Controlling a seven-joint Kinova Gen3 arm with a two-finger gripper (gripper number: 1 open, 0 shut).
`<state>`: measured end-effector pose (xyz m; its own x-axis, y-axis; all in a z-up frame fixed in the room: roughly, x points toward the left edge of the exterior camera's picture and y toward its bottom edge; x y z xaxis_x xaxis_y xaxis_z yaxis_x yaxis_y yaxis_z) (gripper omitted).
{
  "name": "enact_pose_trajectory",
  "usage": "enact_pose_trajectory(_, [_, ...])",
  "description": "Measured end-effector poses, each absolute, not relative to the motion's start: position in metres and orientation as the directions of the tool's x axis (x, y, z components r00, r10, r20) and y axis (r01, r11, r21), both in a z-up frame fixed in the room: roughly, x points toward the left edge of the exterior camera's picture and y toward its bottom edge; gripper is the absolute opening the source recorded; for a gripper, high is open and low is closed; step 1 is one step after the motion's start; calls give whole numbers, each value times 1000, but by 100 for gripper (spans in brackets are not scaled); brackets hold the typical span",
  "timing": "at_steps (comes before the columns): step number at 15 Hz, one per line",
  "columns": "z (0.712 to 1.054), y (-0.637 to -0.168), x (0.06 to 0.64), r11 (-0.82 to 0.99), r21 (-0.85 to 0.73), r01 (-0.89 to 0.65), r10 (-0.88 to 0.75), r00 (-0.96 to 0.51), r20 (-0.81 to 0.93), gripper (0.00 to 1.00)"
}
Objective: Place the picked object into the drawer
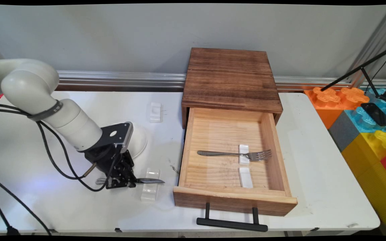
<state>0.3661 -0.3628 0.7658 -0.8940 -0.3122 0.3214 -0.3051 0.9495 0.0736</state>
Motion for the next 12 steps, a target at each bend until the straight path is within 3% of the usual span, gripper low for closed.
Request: enact_pose_trajectory(12, [808,-365,370,949,77,-306,-315,-893,322,0])
